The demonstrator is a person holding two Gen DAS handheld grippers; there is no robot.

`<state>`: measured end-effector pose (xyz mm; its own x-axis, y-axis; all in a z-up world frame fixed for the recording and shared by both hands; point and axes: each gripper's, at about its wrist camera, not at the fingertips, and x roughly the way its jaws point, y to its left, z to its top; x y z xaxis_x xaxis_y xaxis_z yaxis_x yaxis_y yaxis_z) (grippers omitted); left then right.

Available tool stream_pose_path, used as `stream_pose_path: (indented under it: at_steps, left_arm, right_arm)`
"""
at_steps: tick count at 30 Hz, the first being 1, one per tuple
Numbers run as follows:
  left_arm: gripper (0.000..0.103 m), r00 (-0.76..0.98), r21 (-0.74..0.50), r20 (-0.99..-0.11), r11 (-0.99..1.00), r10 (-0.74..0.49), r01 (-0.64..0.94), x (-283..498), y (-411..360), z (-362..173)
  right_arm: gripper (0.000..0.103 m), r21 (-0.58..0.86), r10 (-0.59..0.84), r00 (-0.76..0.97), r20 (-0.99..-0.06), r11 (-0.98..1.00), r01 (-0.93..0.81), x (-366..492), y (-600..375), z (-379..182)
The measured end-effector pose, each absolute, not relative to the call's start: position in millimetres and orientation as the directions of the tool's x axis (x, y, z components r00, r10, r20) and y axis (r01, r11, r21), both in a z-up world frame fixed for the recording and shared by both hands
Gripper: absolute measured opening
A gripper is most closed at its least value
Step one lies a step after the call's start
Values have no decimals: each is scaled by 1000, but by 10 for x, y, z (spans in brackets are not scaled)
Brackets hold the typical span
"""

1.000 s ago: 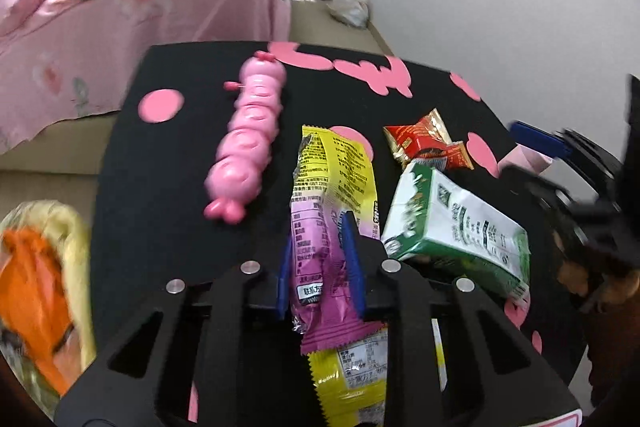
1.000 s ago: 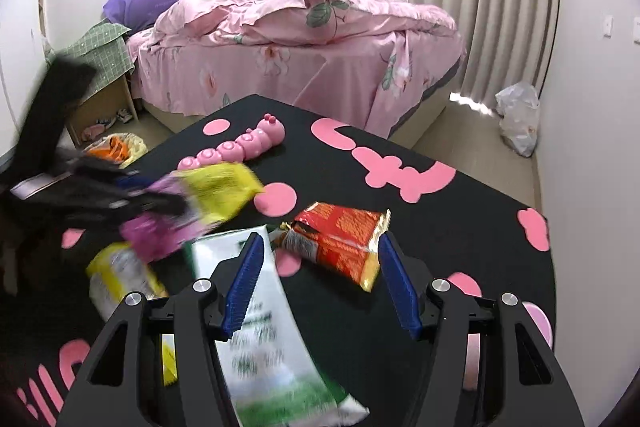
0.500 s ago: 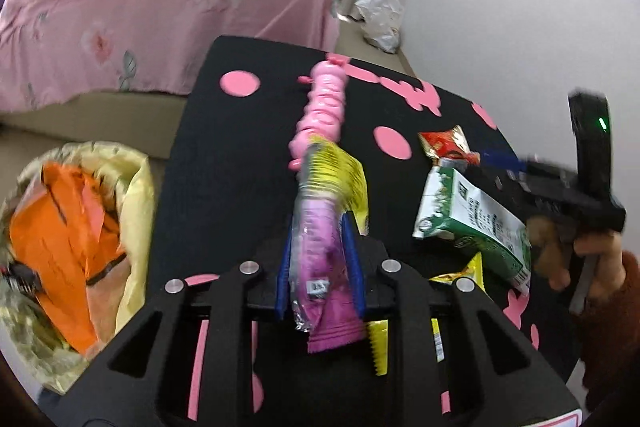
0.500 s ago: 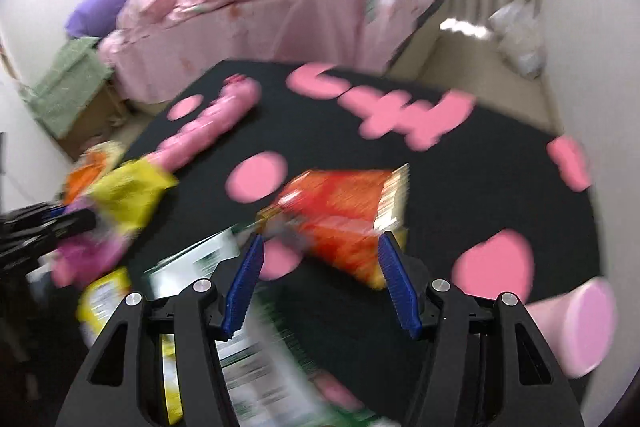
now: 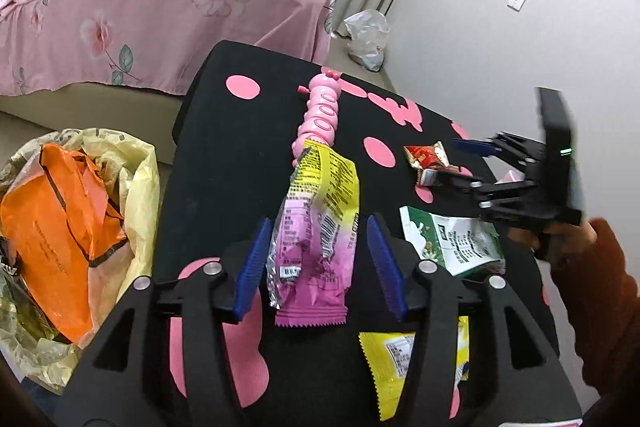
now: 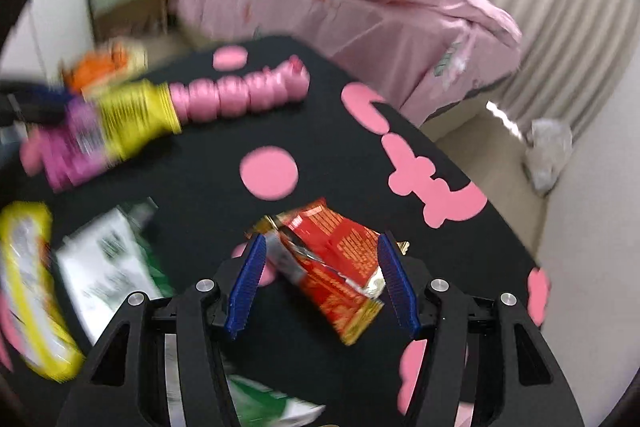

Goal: Collect trash
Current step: 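Grasp the red packet with the right gripper while the left gripper lifts the pink wrapper, then carry the pink wrapper and red packet over the yellow trash bag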

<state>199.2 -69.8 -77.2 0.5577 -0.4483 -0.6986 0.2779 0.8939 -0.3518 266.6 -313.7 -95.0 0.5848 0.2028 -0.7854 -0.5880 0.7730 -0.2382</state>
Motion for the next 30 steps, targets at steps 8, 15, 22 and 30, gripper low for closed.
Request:
stream_pose_path:
  at_steps: [8,15,22,30]
  left_arm:
    - [51,571,-395,-677,884,-464,249,1972,-596,-779]
    - [62,549,-491,-645,839,-531,233,2006,-514,-817]
    - [63,553,-435,-679,871,-483,227,1968,-531,-819]
    - [71,530,-455,-680,859,-506,235,1928,-529,-875]
  right_arm:
    - [56,92,326,493,-807,893,-442,3014,-3481,-989]
    - [56,9,273,549,-790,901,-434,3117,-3533,-1013]
    - [56,150,386,491,-781,879,-453,3073,-3510,-1065]
    - [28,41,300,520,-800,891,-452,2717,-3446,-1061]
